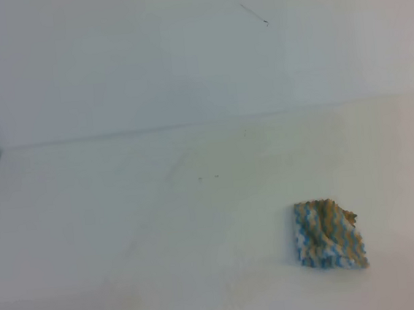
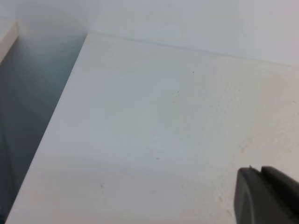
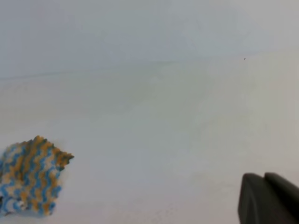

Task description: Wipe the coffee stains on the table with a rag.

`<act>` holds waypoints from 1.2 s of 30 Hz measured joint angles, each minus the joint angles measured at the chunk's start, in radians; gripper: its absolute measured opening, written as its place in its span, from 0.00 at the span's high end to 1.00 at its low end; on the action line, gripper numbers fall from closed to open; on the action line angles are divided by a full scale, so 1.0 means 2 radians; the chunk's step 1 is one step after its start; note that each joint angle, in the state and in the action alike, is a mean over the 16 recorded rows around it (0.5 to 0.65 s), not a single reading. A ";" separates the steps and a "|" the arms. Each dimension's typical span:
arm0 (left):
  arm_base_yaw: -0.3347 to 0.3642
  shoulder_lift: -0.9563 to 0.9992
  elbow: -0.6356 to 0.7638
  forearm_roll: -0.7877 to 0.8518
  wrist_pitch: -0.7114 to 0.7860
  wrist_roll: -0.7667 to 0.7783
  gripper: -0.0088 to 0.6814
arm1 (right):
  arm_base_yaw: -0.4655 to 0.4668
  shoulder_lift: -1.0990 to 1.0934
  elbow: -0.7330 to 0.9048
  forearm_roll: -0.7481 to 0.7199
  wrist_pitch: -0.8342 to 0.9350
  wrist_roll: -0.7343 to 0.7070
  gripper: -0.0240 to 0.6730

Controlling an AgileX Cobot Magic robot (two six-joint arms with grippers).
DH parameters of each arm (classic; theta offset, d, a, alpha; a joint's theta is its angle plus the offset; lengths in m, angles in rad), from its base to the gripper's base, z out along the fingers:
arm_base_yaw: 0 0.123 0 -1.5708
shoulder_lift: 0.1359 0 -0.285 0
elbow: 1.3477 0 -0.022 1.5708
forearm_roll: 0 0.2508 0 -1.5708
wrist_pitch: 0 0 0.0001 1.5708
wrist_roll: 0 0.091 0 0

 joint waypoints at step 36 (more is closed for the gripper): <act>0.000 0.000 0.000 0.000 0.000 0.001 0.99 | 0.000 0.000 0.000 0.000 0.000 -0.004 0.97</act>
